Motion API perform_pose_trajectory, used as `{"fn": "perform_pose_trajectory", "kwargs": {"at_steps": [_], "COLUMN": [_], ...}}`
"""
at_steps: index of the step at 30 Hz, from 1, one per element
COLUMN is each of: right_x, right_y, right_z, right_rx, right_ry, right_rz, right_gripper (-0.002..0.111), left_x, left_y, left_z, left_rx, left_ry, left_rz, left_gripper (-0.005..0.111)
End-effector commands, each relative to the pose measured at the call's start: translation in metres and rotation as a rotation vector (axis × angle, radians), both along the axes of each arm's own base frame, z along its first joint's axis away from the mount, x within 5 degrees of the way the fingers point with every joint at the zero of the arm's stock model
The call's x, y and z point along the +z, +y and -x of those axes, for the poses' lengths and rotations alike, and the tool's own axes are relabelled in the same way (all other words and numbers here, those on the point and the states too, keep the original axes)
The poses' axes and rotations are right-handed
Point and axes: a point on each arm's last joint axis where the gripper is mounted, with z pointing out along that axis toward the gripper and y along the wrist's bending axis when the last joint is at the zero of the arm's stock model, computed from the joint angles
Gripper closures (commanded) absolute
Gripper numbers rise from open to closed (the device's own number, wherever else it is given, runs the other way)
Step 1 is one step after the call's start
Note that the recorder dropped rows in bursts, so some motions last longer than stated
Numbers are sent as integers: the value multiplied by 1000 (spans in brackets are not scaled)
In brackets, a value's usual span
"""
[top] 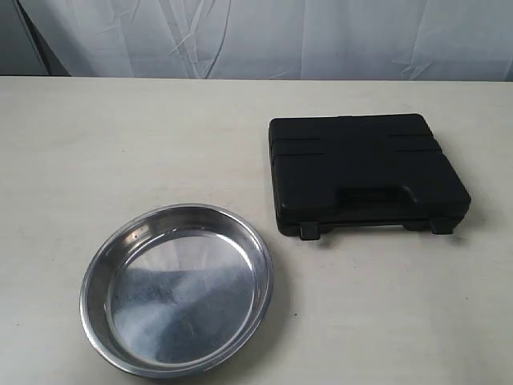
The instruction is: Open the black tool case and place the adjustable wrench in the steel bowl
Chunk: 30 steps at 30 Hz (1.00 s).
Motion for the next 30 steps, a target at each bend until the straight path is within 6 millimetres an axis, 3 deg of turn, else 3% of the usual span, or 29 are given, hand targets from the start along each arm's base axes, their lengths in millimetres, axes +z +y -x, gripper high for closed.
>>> {"fn": "perform_pose_trajectory", "kwargs": {"at_steps": [1, 14, 19, 22, 26, 30], "right_x": [0, 0, 18, 34, 43, 60], "right_y": [0, 0, -3, -6, -13, -8], "right_z": [0, 0, -2, -2, 1, 1], "right_rx": [-6, -6, -35, -75, -149, -98], "right_ry": [-11, -11, -208, -386, -493, -448], "right_rz": [2, 2, 25, -84, -578, -494], "right_gripper": [109, 109, 109, 109, 109, 109], "left_x": [-1, -1, -1, -1, -1, -1], "left_y": [0, 0, 0, 0, 0, 0], "left_z": [0, 0, 0, 0, 0, 0], "left_rx": [-5, -5, -5, -5, -5, -5], "left_ry": [-6, -6, -4, -4, -4, -4], "left_rz": [1, 1, 1, 1, 1, 1], "left_gripper": [106, 106, 106, 106, 106, 106]}}
